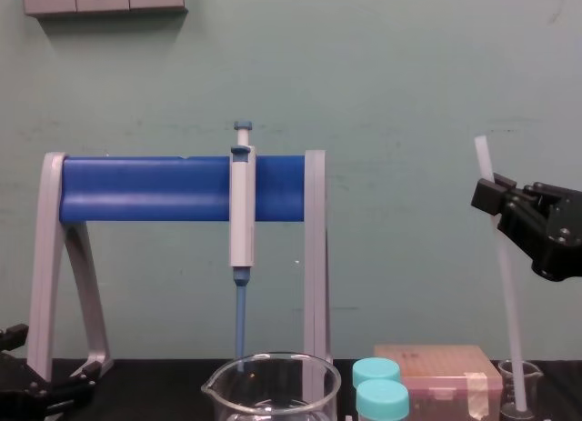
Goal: Pick up the stirring rod with one hand, then place it down.
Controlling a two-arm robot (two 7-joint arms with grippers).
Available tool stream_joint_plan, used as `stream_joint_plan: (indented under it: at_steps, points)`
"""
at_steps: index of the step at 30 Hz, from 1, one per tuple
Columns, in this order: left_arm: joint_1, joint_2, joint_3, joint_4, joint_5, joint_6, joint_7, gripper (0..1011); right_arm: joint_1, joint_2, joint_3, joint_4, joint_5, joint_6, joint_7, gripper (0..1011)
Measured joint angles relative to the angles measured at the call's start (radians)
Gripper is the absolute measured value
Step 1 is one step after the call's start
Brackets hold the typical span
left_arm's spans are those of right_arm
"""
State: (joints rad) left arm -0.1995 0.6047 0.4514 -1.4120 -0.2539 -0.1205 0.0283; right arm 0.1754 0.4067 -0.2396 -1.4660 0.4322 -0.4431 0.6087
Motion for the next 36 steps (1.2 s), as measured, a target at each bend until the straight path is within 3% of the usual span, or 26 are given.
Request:
stream_joint_plan:
  at_steps: [36]
  points:
    - [0.000, 0.000, 0.000, 0.000, 0.000, 0.000, 0.000, 1000, 0.018, 0.000, -0.012, 0.050, 0.016, 0.037, 0.004, 64]
